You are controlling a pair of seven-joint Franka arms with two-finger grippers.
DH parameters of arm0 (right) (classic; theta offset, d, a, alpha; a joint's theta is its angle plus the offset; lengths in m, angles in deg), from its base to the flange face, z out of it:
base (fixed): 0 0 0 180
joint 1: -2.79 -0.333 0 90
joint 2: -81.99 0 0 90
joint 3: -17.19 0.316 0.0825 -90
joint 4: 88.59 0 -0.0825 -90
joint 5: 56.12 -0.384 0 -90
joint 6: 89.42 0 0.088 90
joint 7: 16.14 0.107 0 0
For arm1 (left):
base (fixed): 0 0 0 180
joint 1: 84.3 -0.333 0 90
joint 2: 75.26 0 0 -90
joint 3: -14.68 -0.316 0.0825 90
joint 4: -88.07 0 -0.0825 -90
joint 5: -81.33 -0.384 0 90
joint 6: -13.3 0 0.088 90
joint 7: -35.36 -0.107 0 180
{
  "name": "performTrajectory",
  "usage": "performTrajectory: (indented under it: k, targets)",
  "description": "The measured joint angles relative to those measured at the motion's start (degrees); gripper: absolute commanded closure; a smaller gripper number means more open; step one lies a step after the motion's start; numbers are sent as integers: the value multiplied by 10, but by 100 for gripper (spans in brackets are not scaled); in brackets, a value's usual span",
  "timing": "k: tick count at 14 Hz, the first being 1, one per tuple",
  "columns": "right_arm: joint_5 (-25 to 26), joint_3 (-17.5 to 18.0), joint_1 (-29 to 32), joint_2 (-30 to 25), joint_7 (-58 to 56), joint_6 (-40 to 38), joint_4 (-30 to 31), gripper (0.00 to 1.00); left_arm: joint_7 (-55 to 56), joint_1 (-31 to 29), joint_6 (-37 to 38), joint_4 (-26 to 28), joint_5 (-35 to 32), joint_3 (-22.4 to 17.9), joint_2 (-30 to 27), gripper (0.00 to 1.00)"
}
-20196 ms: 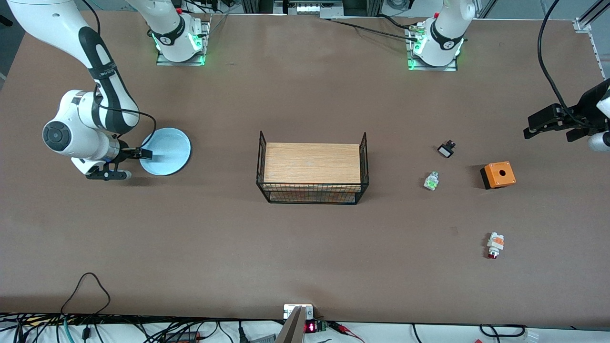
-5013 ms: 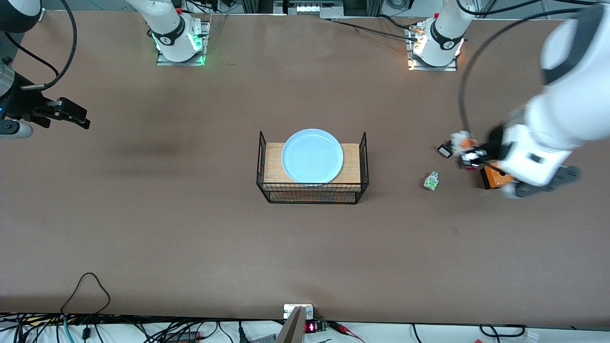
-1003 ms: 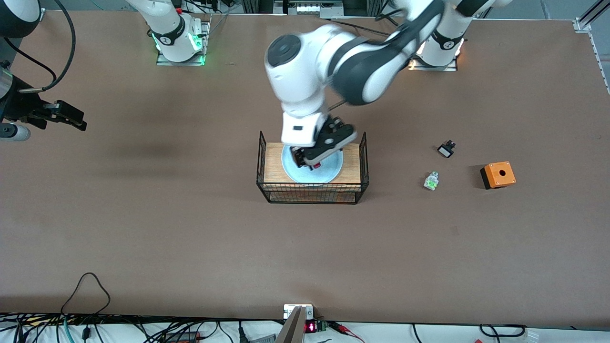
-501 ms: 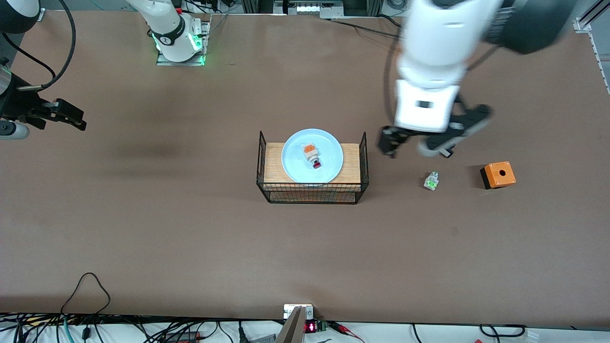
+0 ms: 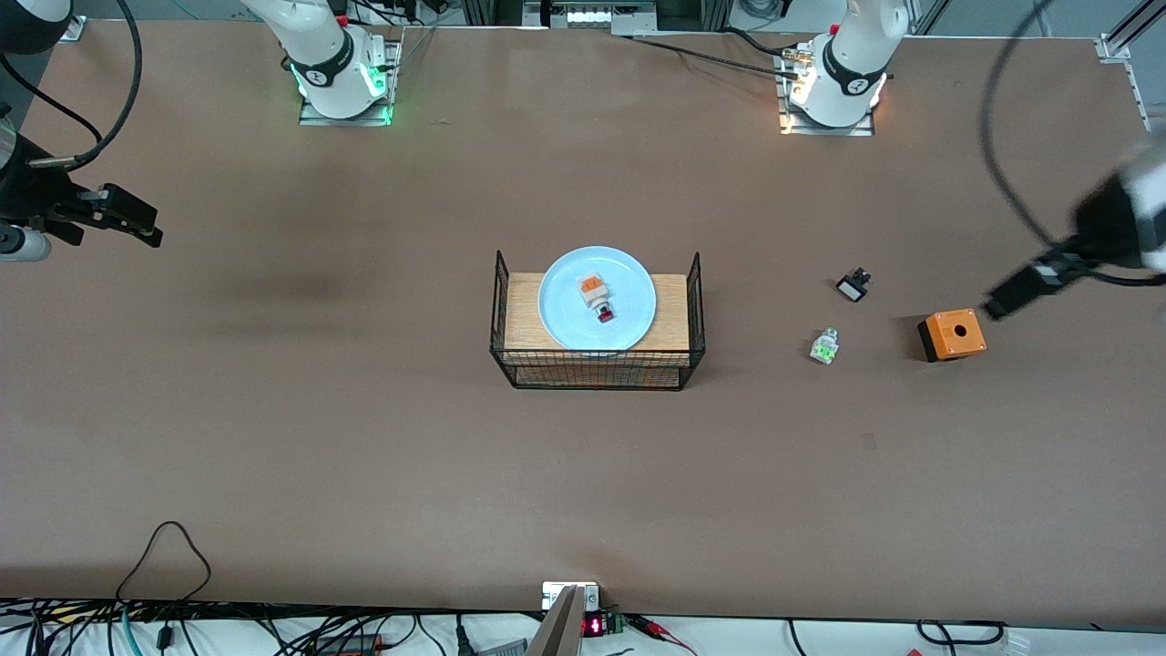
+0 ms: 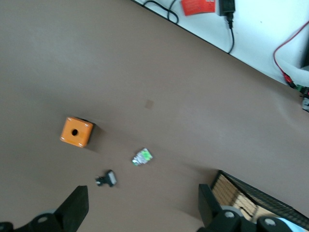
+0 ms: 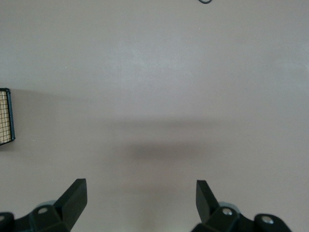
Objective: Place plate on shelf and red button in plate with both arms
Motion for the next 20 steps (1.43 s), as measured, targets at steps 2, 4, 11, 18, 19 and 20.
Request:
performTrajectory:
  k: [2, 4, 11, 18, 19, 20]
  targets:
    - [0, 0, 0, 0, 0, -4, 0, 0, -67, -48, 0, 1, 37, -1, -1, 0]
    - [0, 0, 0, 0, 0, -6, 0, 0, -127, -99, -1, 14, 79, -1, -3, 0]
    - [0, 1, -4, 1, 0, -12, 0, 0, -165, -123, -90, 150, 100, -32, -46, 0]
    - [0, -1, -2, 5, 0, -13, 0, 0, -170, -101, -79, 231, 145, -94, -146, 0]
    - [0, -1, -2, 5, 0, -14, 0, 0, -170, -76, -73, 235, 146, -113, -153, 0]
    - [0, -1, -2, 5, 0, -14, 0, 0, -169, -44, -69, 239, 153, -137, -158, 0]
